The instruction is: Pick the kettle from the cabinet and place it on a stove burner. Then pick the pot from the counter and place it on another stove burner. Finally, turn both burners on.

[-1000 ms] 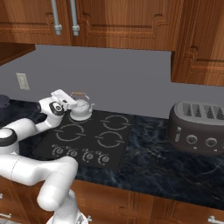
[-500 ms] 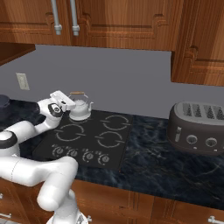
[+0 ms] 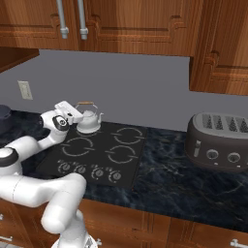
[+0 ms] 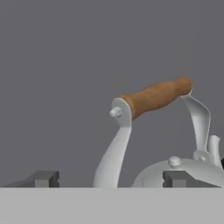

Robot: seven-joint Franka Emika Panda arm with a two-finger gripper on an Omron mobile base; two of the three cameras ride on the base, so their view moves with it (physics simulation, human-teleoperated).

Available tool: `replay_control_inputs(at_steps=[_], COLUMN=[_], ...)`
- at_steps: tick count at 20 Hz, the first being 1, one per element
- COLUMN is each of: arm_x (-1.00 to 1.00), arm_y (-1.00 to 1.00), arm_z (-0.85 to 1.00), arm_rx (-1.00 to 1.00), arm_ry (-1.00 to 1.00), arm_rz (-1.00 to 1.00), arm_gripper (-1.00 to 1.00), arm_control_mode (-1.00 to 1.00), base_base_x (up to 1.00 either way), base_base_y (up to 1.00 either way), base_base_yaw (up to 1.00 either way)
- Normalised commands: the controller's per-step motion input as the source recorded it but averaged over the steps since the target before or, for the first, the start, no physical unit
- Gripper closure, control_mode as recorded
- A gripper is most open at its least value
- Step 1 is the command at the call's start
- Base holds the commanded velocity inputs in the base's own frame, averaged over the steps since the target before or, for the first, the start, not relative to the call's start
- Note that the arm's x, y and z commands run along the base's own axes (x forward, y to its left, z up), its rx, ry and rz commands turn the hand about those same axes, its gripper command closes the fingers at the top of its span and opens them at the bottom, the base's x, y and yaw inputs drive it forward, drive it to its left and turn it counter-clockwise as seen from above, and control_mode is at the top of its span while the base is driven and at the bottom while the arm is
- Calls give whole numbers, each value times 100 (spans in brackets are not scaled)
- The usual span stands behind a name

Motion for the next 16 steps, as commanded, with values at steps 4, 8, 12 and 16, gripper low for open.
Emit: replay_control_inputs(at_steps=[4,8,12,16], arm_x=[-23,-29,-31,-34], arm_y=[0,8,12,16], arm_z=[0,0,0,0], arm_rx=[0,0,0,0], arm_ry=[-4,0,0,0], arm_rz=[0,-1,-1,-1], arm_gripper=[-100,-100,-100,-100], arm_control_mode=[-100,-100,-100,-100], base_base_x=[0,0,0,0], base_base_y=[0,0,0,0], base_base_yaw=[0,0,0,0])
